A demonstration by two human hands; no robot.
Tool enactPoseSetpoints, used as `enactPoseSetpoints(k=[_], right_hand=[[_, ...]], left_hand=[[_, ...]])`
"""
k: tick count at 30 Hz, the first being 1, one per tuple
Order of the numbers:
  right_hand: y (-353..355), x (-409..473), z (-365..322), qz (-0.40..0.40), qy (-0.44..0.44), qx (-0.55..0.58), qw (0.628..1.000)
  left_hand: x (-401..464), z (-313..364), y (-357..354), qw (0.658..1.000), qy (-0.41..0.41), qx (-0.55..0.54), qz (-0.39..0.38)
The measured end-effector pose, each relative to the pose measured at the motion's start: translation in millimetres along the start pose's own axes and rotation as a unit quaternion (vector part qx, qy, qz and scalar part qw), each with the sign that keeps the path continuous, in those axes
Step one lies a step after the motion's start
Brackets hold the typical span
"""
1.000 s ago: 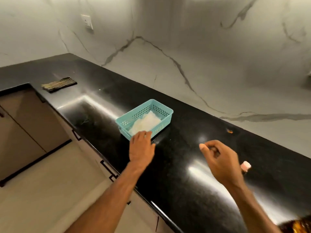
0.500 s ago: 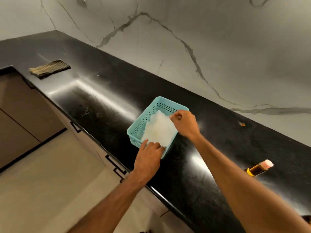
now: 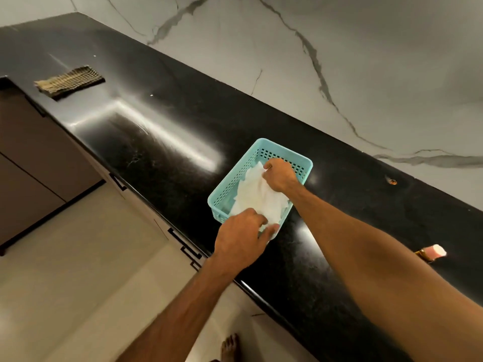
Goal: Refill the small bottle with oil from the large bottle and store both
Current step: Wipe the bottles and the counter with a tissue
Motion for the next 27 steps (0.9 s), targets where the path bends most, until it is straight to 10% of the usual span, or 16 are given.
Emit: enactPoseSetpoints(k=[11, 27], right_hand=[[8.3, -10.1, 11.6, 0.005, -0.022, 0.071, 0.997], [13.9, -26.4, 18.9, 0.02, -0.049, 0.382, 0.922]], left_hand=[[81.3, -43.0, 24.2, 0.976, 0.205, -0.037, -0.062], [87.7, -33.2, 22.7, 0.978, 0.208, -0.006, 0.006]])
Point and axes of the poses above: each hand's wrist, its own x-axis towards the middle knuckle, its own y-axis out of the back of the hand, z = x × y, the point moved 3 cm from there along x, towards the middle knuckle, and after that the axes turned 11 degrees about -z, right-handed, at the moved point
